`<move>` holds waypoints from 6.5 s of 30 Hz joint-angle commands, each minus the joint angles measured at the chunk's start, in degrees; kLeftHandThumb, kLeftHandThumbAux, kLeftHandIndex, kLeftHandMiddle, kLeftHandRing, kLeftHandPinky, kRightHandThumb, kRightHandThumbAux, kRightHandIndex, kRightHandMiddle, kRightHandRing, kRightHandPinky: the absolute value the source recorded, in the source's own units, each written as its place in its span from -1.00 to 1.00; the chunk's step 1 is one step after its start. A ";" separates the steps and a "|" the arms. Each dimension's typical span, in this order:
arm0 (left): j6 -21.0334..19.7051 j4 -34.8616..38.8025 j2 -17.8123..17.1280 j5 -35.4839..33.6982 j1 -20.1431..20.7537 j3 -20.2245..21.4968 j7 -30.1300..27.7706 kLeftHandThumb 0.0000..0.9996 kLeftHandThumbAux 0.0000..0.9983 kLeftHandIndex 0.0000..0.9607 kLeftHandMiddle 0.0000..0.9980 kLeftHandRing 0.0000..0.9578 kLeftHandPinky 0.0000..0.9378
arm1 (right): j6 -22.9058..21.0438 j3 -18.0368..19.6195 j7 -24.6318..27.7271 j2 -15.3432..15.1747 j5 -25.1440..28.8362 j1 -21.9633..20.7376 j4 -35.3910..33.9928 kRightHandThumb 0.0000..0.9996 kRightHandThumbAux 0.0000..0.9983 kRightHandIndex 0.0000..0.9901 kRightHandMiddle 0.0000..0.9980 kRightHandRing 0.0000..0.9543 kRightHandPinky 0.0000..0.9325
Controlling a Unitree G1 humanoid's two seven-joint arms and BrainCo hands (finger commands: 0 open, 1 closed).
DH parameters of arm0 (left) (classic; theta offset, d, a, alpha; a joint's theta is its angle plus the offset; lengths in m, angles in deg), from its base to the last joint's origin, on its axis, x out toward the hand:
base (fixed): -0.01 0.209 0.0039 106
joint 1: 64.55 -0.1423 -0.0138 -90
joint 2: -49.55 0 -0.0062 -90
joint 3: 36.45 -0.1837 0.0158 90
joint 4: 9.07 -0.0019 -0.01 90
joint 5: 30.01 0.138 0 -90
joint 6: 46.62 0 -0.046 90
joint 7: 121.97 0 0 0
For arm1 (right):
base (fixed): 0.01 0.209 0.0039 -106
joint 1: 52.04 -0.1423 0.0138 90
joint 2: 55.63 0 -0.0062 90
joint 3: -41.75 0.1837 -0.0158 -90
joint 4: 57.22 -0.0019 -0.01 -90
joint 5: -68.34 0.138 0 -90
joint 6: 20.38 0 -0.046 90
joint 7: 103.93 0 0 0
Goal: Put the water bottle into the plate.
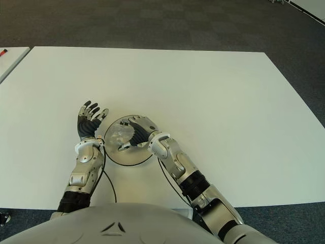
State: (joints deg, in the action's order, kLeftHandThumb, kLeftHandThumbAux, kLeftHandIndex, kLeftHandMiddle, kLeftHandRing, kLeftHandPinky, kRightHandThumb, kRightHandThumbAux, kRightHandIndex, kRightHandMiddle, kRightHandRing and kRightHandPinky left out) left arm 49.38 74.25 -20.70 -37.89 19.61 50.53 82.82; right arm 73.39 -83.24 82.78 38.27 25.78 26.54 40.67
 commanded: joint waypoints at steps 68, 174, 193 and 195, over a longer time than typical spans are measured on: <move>0.15 -0.11 4.98 -1.39 -1.18 0.77 -1.43 -0.83 0.78 -0.68 -0.57 -0.57 -0.53 | 0.42 1.57 0.13 -1.44 0.69 -0.74 0.93 -1.00 0.78 -1.00 -1.00 -1.00 -1.00; -1.18 -0.48 6.22 0.15 -0.26 0.22 0.65 -0.83 0.75 -0.61 -0.48 -0.47 -0.43 | 5.88 9.04 2.70 -1.96 8.51 0.16 -4.77 -1.00 0.82 -1.00 -1.00 -1.00 -1.00; -0.57 -0.57 6.40 0.05 -0.30 0.15 0.85 -0.81 0.77 -0.59 -0.49 -0.47 -0.40 | 13.32 8.61 -0.03 -1.55 8.74 -3.15 6.91 -0.85 0.97 -1.00 -1.00 -1.00 -1.00; -0.45 -0.61 6.41 -0.06 -0.31 0.14 0.74 -0.81 0.77 -0.58 -0.49 -0.46 -0.40 | 13.40 8.44 -0.20 -1.55 8.48 -3.40 7.94 -0.84 0.96 -1.00 -1.00 -1.00 -1.00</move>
State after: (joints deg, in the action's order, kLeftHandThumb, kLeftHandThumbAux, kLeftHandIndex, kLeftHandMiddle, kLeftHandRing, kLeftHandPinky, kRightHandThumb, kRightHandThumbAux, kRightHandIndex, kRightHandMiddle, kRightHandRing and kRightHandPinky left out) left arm 48.78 73.93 -20.68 -37.92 19.47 50.74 82.81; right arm 85.92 -74.49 83.13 36.57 34.23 24.12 46.99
